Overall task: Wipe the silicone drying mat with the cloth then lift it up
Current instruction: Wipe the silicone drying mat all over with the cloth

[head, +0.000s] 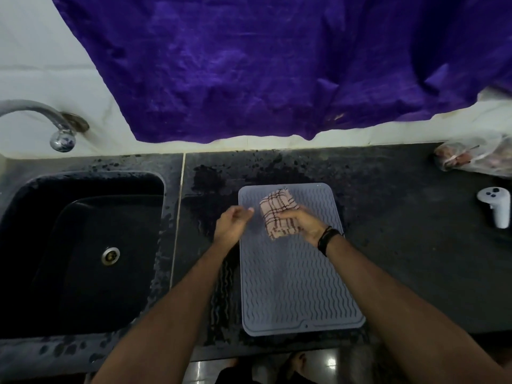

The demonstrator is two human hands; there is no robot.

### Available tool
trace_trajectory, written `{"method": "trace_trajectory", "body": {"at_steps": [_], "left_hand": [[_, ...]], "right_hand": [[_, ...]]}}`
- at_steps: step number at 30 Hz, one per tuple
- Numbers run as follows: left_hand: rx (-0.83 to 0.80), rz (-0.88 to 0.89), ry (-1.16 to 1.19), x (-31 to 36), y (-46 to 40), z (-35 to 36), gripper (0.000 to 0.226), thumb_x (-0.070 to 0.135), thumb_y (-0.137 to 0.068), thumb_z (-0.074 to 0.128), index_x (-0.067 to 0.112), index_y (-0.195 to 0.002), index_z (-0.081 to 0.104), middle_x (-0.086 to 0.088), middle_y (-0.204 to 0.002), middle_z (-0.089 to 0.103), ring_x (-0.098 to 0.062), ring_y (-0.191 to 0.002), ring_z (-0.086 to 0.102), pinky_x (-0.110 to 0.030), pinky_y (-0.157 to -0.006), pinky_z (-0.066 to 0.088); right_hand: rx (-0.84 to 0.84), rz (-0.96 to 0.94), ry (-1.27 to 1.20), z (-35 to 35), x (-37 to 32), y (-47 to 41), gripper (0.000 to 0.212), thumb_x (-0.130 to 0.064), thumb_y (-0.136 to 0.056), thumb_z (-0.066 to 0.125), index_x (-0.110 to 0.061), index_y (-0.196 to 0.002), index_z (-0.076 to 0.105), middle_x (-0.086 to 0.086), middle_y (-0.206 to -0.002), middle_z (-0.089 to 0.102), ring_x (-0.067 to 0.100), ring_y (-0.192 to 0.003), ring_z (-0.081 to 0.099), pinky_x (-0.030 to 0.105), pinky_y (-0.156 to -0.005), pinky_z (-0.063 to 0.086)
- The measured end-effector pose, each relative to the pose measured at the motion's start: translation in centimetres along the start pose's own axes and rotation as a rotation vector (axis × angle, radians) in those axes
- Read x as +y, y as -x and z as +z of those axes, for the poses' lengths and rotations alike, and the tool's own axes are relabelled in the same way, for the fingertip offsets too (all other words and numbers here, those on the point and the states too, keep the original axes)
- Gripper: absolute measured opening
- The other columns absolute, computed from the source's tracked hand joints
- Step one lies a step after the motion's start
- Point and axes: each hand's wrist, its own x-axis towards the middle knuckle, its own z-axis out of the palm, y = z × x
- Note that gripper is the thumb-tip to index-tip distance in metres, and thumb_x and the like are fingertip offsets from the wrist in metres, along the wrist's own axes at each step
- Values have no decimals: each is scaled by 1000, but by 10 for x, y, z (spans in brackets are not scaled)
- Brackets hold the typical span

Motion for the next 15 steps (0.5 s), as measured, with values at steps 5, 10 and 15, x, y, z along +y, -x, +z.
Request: {"method": "trace_trajectory", "body": {"at_steps": [5, 10, 15], "left_hand": [[31, 295, -651, -55, -21, -7, 71, 55, -104, 38, 16, -161, 23, -6, -168, 19, -22, -156, 14, -41, -127, 9], [35, 422, -880, -93, -32, -2, 66, 54, -107, 22, 21, -163, 9, -2, -170, -1, -14, -155, -11, -42, -127, -4], [84, 466, -861, -99, -34, 1, 59, 48, -109, 21, 29, -163, 9, -3, -170, 4, -17, -157, -2, -44, -127, 2]], "right_hand": [[291, -138, 412, 10, -25, -36, 24, -18, -80, 68, -27, -102, 62, -3, -104, 71, 14, -92, 64, 28, -74, 52], [424, -438, 1074, 37, -37, -76, 40, -21, -85, 58, -19, -125, 54, 10, -106, 69, 32, -93, 64, 36, -69, 55], [263, -360, 1405, 65, -13, -94, 65, -18, -85, 61, -22, -146, 37, 7, -150, 39, 33, -131, 43, 46, -101, 46]]}}
